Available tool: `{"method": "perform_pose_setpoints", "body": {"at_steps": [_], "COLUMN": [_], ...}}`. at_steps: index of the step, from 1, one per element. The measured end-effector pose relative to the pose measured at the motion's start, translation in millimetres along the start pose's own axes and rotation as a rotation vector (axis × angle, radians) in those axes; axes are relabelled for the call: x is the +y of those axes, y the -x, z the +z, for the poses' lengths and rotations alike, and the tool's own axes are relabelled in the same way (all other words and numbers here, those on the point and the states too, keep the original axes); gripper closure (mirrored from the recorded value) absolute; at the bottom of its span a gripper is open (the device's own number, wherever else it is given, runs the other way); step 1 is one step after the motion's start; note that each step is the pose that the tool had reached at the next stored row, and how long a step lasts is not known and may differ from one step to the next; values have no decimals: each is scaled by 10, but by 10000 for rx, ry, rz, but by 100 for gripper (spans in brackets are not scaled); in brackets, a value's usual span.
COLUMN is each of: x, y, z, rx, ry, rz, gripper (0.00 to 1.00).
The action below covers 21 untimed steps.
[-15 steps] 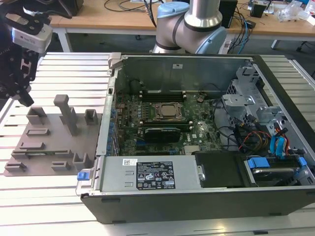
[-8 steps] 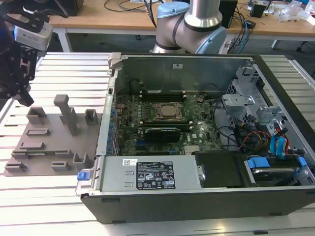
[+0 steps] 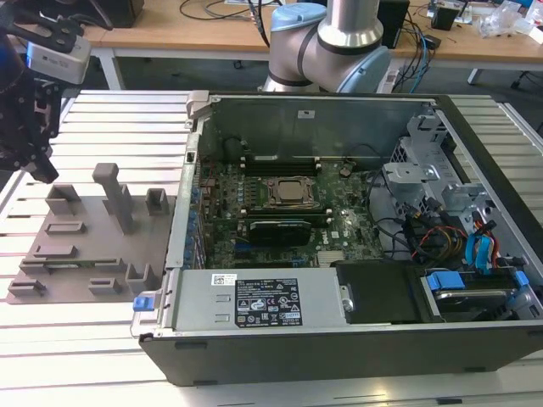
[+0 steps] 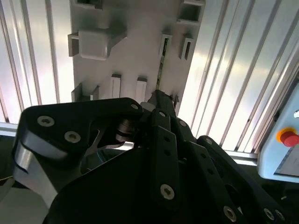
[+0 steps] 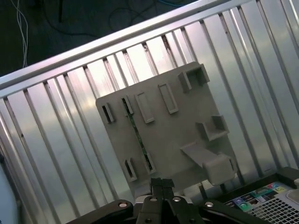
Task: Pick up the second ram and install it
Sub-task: 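Pick up the second ram and move it above second insertion slot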
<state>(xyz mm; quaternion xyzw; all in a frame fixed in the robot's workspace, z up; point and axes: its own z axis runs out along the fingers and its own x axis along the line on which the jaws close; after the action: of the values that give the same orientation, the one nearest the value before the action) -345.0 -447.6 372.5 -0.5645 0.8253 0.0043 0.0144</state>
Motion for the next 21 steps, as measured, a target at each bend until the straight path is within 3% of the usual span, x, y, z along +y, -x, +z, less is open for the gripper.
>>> {"method": "perform_pose_setpoints", "body": {"at_steps": [21], "x": [0], "y": [0], "z": [0], "rx": [-16], "ry": [50], "rz": [-1760], "gripper": [90]}}
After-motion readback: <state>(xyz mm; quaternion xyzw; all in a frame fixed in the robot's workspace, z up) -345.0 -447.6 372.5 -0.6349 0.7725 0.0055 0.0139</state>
